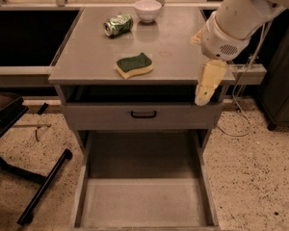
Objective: Place sponge into middle drawer
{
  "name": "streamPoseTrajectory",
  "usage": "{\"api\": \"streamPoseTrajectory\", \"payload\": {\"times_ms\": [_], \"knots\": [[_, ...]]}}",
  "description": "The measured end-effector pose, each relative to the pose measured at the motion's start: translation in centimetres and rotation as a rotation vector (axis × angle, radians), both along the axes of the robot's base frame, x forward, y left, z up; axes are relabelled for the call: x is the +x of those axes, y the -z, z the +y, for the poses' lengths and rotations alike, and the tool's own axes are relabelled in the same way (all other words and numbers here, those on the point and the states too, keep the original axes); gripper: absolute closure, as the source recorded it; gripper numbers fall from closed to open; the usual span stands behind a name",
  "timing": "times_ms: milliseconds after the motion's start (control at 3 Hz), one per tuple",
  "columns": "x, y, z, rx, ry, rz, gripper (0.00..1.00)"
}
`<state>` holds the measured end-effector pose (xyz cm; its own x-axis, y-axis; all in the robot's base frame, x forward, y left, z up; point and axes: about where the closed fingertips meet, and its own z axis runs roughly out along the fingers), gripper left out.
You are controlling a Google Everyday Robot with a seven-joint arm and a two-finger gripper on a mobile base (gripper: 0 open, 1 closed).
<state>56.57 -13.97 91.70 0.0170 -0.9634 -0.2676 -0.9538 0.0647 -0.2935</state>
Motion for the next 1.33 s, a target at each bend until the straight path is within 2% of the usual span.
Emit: {"api": "streamPoseTrajectory", "payload": {"times_ms": [667,1333], "knots": [[5.1,0.9,4.0,0.034,-0.129,-0.024,0.0],[8.9,2.0,9.9,0.078,-0.275,-0.01,0.0]]}}
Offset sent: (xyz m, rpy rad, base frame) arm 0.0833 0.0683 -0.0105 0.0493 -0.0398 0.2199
